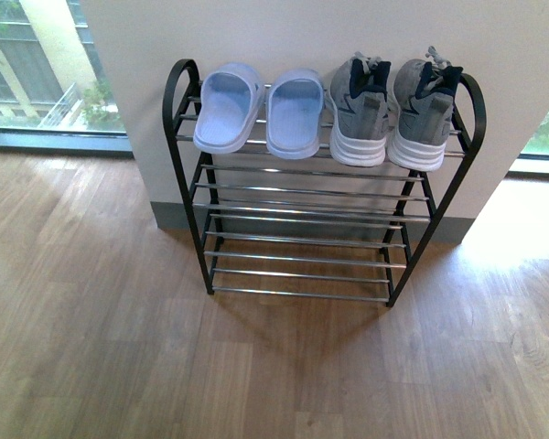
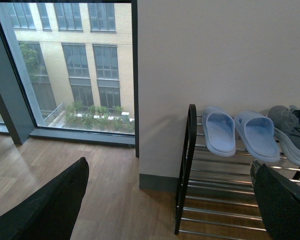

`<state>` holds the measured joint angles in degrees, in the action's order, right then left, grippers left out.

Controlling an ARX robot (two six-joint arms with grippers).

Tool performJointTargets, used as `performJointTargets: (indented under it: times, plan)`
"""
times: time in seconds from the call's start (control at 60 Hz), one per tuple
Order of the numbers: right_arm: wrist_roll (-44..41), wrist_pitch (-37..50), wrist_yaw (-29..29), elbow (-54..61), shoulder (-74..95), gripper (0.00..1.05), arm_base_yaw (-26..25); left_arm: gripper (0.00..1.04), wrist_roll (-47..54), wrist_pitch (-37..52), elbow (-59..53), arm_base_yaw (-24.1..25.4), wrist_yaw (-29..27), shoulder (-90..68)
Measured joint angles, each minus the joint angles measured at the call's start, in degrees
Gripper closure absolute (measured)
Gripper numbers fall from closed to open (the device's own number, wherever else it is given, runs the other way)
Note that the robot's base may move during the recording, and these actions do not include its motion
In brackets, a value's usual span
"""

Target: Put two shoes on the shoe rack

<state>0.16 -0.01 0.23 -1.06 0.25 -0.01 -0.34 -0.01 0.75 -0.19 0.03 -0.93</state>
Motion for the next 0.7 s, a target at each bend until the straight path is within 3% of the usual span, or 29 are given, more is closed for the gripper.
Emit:
performJointTargets:
  times: [0.699]
  plan:
    - [0.00, 0.00, -0.22, 0.00, 0.02, 0.09, 0.00, 0.09, -0.02, 0.00, 0.00, 0.00, -0.04, 0.00]
